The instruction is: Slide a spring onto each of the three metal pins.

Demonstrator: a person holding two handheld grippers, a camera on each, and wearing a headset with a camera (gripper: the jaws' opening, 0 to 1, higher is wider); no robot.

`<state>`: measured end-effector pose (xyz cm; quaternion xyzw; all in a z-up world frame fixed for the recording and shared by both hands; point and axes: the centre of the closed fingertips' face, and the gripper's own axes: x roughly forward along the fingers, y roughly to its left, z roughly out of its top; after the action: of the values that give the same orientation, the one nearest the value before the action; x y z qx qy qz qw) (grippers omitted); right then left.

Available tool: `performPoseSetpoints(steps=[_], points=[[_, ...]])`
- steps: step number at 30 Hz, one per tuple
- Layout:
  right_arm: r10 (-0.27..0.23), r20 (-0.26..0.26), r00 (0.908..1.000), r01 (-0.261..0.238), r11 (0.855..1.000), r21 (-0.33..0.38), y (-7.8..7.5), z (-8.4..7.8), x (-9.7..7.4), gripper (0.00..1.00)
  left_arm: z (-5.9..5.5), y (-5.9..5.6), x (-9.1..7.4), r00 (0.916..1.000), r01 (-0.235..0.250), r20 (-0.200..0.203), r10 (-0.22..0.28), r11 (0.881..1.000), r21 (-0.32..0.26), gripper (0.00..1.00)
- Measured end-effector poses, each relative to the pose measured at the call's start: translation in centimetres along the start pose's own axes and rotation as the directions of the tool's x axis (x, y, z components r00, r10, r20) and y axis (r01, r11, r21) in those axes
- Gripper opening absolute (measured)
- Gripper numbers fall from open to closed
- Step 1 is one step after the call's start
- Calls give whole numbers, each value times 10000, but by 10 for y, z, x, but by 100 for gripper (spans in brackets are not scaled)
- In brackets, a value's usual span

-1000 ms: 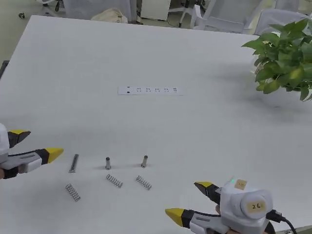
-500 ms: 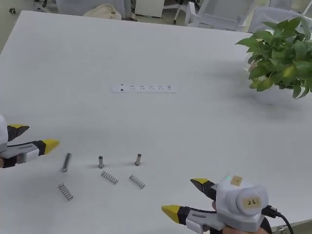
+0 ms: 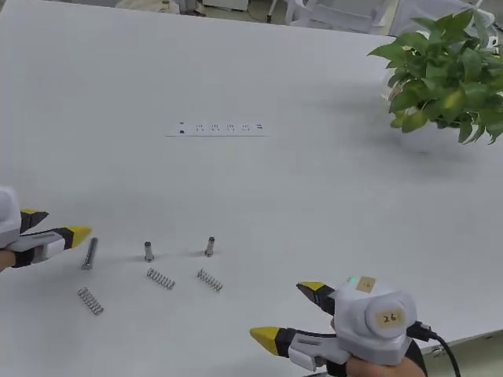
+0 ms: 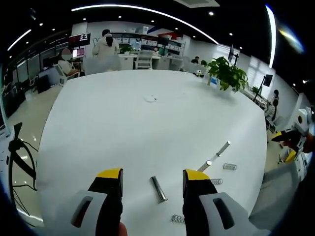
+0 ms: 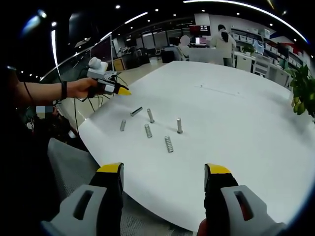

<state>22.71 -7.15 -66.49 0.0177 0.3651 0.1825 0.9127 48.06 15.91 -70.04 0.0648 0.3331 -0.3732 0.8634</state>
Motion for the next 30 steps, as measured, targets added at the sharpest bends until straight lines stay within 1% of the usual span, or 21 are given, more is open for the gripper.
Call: performPoseSetpoints(steps=[5,7,9,13,15,19,21,22,23,25,28,29,30], points=[[29,-87,10000,-30,10000,-67,0,-1,1,65,-13,1,10,9996,-82,-281,77,9998,-177,39],[30,-75,10000,-30,10000,-30,-1,0,1,65,-23,4,16,9990,-144,-433,127,9992,-379,37],[45,-73,10000,-45,10000,-5,0,0,1,65,-29,2,20,9984,-169,-544,140,9985,-527,36],[83,-142,9999,-84,10000,-10,-1,-2,2,65,-38,0,27,9967,-199,-802,150,9980,-608,34],[110,-157,9998,-110,9999,-4,0,-3,2,65,-41,0,30,9958,-196,-904,141,9980,-601,33],[154,-178,9997,-154,9999,-7,0,-2,4,65,-45,-2,35,9954,-229,-943,157,9969,-757,28],[169,-175,9997,-169,9999,-11,1,-2,5,65,-48,-2,40,9960,-248,-881,154,9940,-1067,24],[193,-192,9996,-193,9998,-10,1,-2,5,65,-51,-4,42,9955,-229,-938,113,9921,-1231,22],[208,-203,9996,-209,9998,-23,2,-2,5,65,-53,-4,44,9952,-245,-975,121,9915,-1276,21],[226,-217,9995,-226,9997,-18,2,-2,5,65,-55,-4,48,9945,-311,-1035,180,9915,-1265,19],[230,-244,9994,-231,9997,-16,2,-2,5,65,-55,-6,51,9946,-380,-1008,254,9914,-1254,15],[230,-249,9994,-230,9997,0,2,-3,5,65,-56,-6,52,9944,-420,-1017,297,9919,-1202,14],[226,-269,9994,-226,9997,0,2,-3,4,65,-56,-6,54,9938,-498,-1039,402,9945,-922,13]])
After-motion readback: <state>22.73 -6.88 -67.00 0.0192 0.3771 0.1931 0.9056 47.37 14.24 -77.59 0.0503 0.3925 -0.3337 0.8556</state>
